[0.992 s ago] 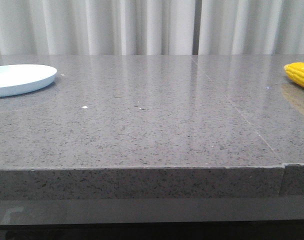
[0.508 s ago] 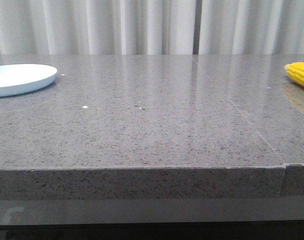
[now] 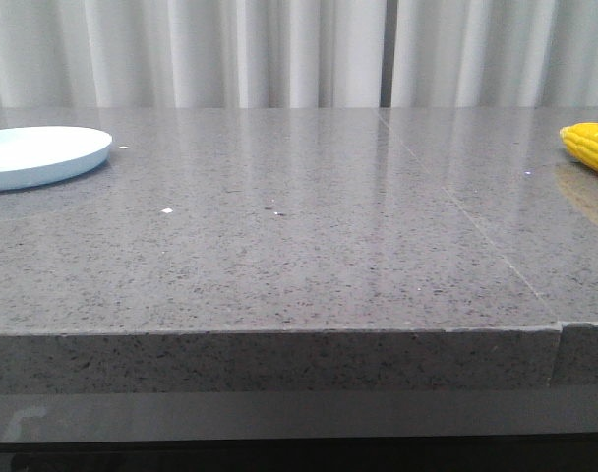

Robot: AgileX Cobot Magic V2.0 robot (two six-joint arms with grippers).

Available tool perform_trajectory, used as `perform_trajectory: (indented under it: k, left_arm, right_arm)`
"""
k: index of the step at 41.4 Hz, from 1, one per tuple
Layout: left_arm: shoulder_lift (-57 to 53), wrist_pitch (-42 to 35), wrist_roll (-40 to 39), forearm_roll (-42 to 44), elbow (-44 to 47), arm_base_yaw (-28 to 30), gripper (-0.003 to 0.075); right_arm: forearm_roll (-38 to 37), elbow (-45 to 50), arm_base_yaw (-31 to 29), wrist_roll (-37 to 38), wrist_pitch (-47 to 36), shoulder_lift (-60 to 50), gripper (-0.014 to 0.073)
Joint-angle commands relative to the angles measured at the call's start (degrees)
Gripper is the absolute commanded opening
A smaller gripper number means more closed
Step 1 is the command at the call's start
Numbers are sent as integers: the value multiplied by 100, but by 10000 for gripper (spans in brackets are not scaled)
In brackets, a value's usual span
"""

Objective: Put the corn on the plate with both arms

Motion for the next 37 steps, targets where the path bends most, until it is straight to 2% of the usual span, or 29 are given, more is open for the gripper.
perform_trajectory:
  k: [1, 8, 29, 32, 34, 37]
  left_arm:
    - [577, 453, -45, -50, -720, -51, -20]
    - [1374, 1619, -45, -50, -1344, -51, -20]
    - [2462, 1675, -45, -62, -997, -51, -20]
    - [2533, 1675, -45, -62, -970, -51, -19]
    - [2597, 1706, -45, -62, -970, -51, -13]
    - [2671, 1706, -45, -62, -970, -51, 41]
  right_arm:
    - [-83, -617, -27, -70, 98, 566, -67]
    - [-83, -1008, -27, -70, 808, 1375, -67]
    - [-95, -991, -27, -70, 934, 2490, -58]
    - [-122, -991, -27, -70, 934, 2559, -2]
    - [-133, -991, -27, -70, 945, 2622, 106]
    - [-140, -991, -27, -70, 967, 2683, 300]
